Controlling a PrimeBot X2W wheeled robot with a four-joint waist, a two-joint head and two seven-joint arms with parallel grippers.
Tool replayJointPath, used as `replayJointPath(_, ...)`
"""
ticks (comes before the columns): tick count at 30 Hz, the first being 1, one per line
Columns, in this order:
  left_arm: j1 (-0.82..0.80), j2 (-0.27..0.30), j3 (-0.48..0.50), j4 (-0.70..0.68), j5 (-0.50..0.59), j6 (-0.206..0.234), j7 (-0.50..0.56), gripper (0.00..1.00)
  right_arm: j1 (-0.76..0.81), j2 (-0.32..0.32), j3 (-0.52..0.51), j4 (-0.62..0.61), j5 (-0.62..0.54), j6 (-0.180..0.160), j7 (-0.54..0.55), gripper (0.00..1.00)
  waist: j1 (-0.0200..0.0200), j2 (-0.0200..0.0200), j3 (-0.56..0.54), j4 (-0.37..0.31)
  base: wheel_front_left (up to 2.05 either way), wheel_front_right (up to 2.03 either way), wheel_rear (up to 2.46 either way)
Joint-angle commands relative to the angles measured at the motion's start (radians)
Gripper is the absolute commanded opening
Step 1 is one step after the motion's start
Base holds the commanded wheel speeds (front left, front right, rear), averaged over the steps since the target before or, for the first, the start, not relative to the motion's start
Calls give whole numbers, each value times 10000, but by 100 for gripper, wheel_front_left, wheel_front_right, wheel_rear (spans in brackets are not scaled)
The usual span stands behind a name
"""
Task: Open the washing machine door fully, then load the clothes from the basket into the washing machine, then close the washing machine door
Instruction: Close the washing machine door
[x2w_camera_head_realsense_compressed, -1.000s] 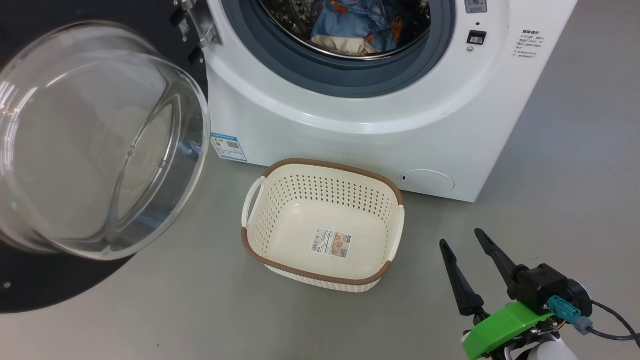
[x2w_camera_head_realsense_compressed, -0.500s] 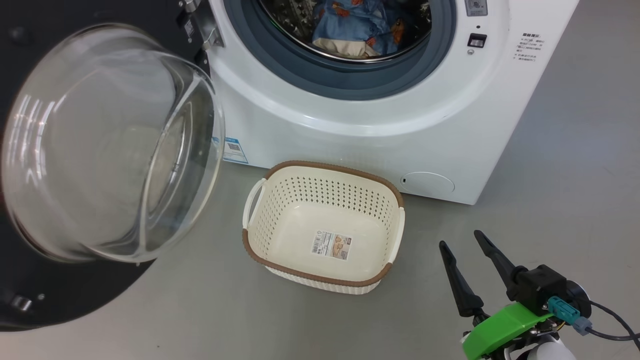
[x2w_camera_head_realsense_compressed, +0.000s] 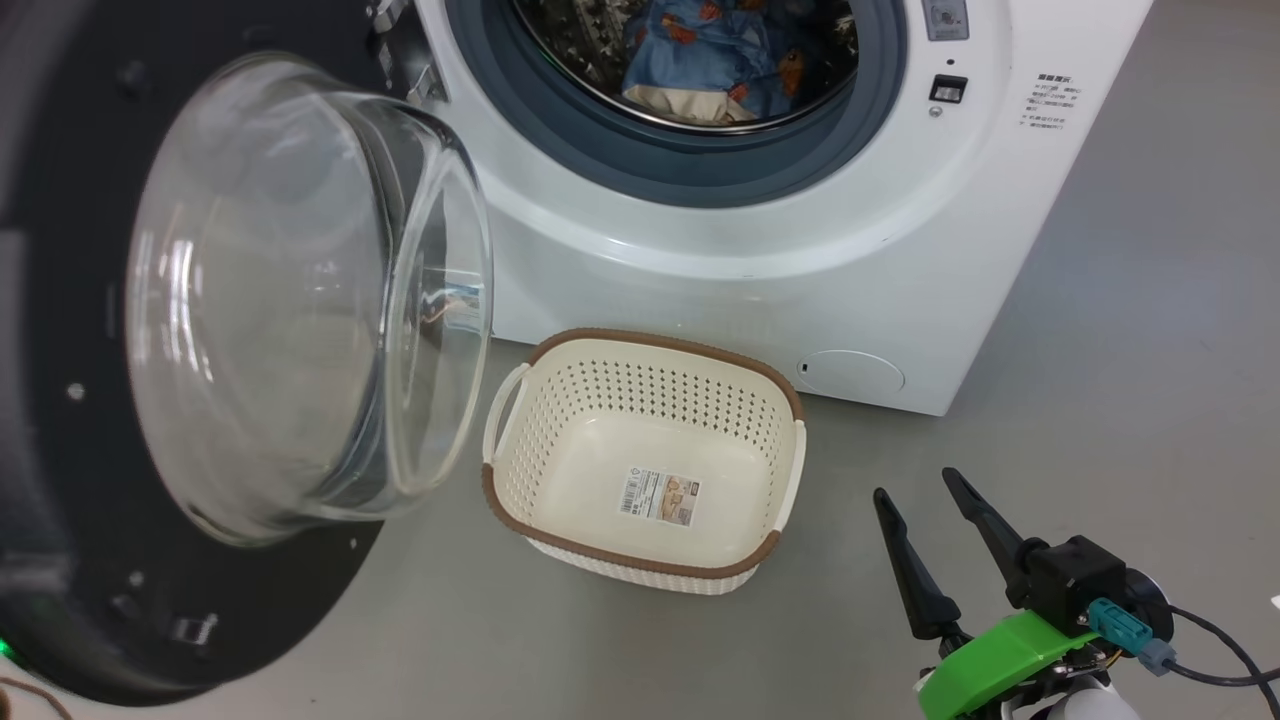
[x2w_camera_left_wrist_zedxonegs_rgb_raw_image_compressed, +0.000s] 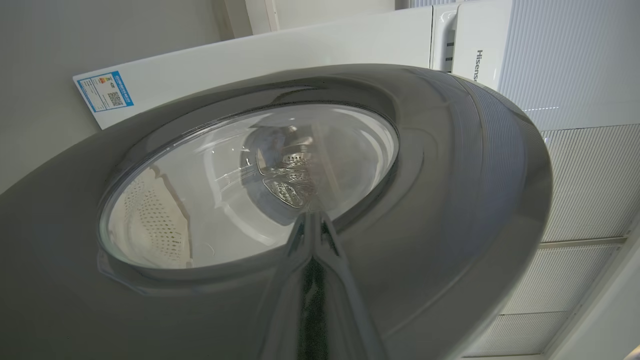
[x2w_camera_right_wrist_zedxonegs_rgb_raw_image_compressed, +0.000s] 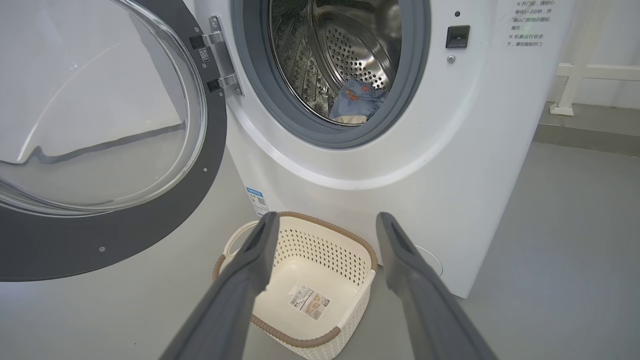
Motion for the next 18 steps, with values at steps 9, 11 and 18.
replayJointPath(9, 1270, -736, -299, -2759, -719, 201, 1098, 0, -388, 91, 285, -98, 347, 16, -239, 100, -1, 0, 20, -423, 0, 0, 0)
replayJointPath(11, 1522, -986, -432, -3184, -735, 176, 1168, 0, -408, 104, 271, -70, 409, 16, -265, 100, -1, 0, 32, -555, 0, 0, 0)
replayJointPath(18, 1901, -1814, -1409, -3920, -749, -130, 1111, 0, -514, 136, 292, 11, 456, 16, -349, 100, -1, 0, 99, -1145, 0, 0, 0)
